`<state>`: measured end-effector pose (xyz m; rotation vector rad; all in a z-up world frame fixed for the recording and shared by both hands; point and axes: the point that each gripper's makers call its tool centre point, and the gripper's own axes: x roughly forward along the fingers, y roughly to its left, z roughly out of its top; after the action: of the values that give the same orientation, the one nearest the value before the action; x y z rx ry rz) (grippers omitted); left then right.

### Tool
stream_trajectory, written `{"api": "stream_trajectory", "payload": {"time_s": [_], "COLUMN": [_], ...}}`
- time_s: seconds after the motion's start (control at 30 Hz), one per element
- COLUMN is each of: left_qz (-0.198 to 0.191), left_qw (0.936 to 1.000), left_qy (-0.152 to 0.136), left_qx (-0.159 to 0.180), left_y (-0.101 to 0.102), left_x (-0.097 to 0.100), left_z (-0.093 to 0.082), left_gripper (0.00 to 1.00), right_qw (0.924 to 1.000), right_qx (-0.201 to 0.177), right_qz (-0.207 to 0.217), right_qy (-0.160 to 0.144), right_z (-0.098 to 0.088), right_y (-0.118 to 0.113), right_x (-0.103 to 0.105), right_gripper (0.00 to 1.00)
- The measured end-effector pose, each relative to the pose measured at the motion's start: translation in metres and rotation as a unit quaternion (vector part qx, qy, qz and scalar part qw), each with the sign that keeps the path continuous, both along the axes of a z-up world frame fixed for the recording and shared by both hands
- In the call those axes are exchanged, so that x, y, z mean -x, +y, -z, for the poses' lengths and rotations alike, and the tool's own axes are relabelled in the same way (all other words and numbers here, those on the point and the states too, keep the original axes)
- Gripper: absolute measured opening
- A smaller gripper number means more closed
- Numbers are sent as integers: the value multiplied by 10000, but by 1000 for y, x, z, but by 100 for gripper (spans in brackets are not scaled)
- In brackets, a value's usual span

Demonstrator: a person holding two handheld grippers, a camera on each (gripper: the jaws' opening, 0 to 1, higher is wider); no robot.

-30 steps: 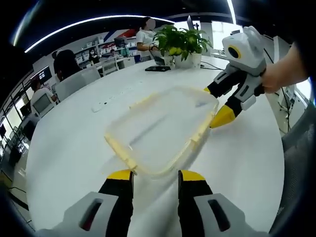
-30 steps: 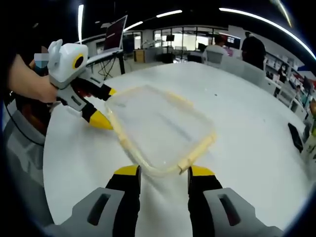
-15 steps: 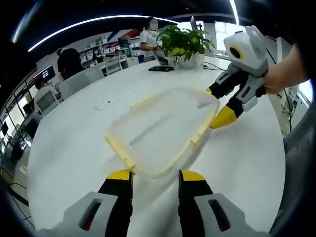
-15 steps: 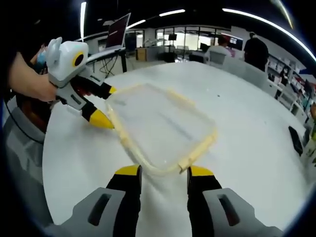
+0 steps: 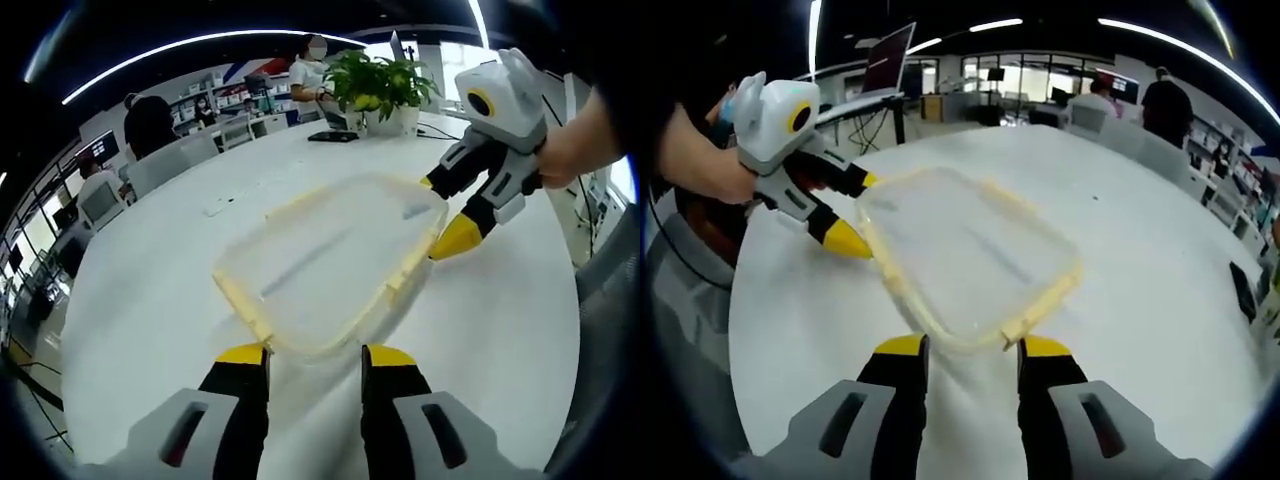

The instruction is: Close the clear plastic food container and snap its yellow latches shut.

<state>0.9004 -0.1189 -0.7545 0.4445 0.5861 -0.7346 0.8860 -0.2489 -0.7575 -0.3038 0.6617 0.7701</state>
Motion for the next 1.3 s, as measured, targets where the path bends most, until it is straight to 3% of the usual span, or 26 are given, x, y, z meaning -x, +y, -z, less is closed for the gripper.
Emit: {"api": "stream_trajectory", "payload": {"time_s": [0.43,0.83,0.97,1.07,1.3], "left_qz": [-120,-115,-171,-330,-586], "left_qw": [9999,9998,9998,9994,9982], "left_qy": [24,79,101,111,16], "left_qx": [-85,-104,-64,-85,133], "left_y": [15,16,15,21,28], "left_x": [5,3,7,12,32], "left_z": [3,5,3,-1,-21], "left_gripper": [29,30,34,40,40], "right_qw": [10000,10000,9994,9990,9969], "right_qx": [-28,-77,-248,-305,-534], "right_qz": [-90,-9,164,291,578], "right_qy": [-24,9,176,132,-14], "right_z": [1,0,-3,-9,-34], "right_y": [15,16,17,9,-3], "right_x": [4,7,8,12,22], "right_gripper": [31,30,36,38,41]}}
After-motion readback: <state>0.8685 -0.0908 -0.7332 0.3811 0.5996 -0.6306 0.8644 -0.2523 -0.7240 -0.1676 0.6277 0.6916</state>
